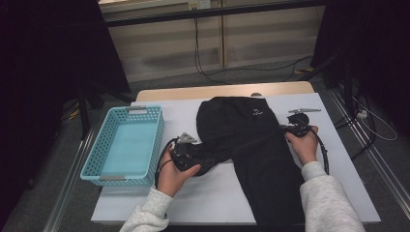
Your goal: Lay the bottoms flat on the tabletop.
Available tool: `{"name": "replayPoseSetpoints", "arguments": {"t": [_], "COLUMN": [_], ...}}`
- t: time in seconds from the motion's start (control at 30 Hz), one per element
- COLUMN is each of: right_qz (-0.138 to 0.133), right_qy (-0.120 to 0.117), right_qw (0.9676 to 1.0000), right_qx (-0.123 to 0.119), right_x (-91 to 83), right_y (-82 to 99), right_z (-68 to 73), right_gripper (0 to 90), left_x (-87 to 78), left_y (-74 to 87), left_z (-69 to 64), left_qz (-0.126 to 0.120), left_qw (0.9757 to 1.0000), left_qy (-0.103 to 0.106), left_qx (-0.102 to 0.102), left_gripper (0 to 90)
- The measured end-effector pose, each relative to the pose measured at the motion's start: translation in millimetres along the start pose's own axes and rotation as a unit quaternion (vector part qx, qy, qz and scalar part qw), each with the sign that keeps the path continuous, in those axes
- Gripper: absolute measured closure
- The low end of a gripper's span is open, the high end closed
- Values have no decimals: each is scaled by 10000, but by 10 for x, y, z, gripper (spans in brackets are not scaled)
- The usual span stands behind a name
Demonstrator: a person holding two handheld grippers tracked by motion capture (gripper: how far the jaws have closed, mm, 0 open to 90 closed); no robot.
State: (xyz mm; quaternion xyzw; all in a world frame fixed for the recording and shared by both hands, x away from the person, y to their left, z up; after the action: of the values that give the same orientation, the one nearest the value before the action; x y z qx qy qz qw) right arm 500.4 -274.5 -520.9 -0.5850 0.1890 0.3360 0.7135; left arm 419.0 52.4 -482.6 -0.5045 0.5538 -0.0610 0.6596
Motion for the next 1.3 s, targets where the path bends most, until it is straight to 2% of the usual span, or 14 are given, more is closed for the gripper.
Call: {"name": "replayPoseSetpoints", "arguments": {"t": [0.1,0.2,0.37,0.5,0.57,0.63,0.67,0.7,0.77,0.8,0.83,1.0,1.13,1.3], "right_qz": [-26,-62,-44,-18,-56,-18,-7,2,-14,-11,0,-23,-50,-72], "right_qy": [109,113,290,320,404,300,375,526,497,521,562,342,194,-7], "right_qw": [9999,9997,9995,9992,9990,9994,9993,9986,9987,9986,9982,9984,9974,9964], "right_qx": [49,209,120,241,200,181,51,-23,-67,-76,-209,-444,-692,-844], "right_x": [-20,-29,-55,-89,-103,-109,-123,-142,-180,-207,-238,-397,-531,-672], "right_y": [-11,-19,-24,-15,-15,-5,-3,0,15,30,44,163,279,435], "right_z": [-82,-142,-198,-253,-288,-274,-278,-296,-290,-278,-265,-91,70,271], "right_gripper": [900,900,900,900,900,833,753,716,673,634,616,495,454,385], "left_x": [-1,-8,-11,-5,-3,0,4,5,5,4,1,-3,-2,-8], "left_y": [-3,4,31,38,44,52,55,59,67,69,67,67,82,117], "left_z": [-9,-2,15,27,34,47,55,63,72,74,77,87,93,123], "left_qz": [-7,2,51,62,89,115,124,133,160,169,170,182,220,290], "left_qw": [10000,10000,10000,10000,10000,9999,9999,9999,9998,9998,9998,9996,9993,9990], "left_qy": [14,1,4,-17,-43,-57,-83,-104,-106,-115,-119,-156,-190,-240], "left_qx": [2,-4,-40,-29,-6,13,22,17,49,56,82,178,237,259], "left_gripper": [233,231,228,224,220,217,213,211,208,207,206,205,206,205]}}
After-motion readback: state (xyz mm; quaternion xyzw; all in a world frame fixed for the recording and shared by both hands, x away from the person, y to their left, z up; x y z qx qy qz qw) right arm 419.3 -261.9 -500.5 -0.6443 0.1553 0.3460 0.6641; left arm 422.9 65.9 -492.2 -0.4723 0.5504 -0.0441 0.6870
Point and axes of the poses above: each handheld gripper's, and its own axes: x roughly forward along the jaws, y roughly out of its underside, z roughly to its left, the point moved 8 cm from there along x, roughly forward along the jaws, and after that the axes turned 6 degrees about x, right-handed, at the moved point
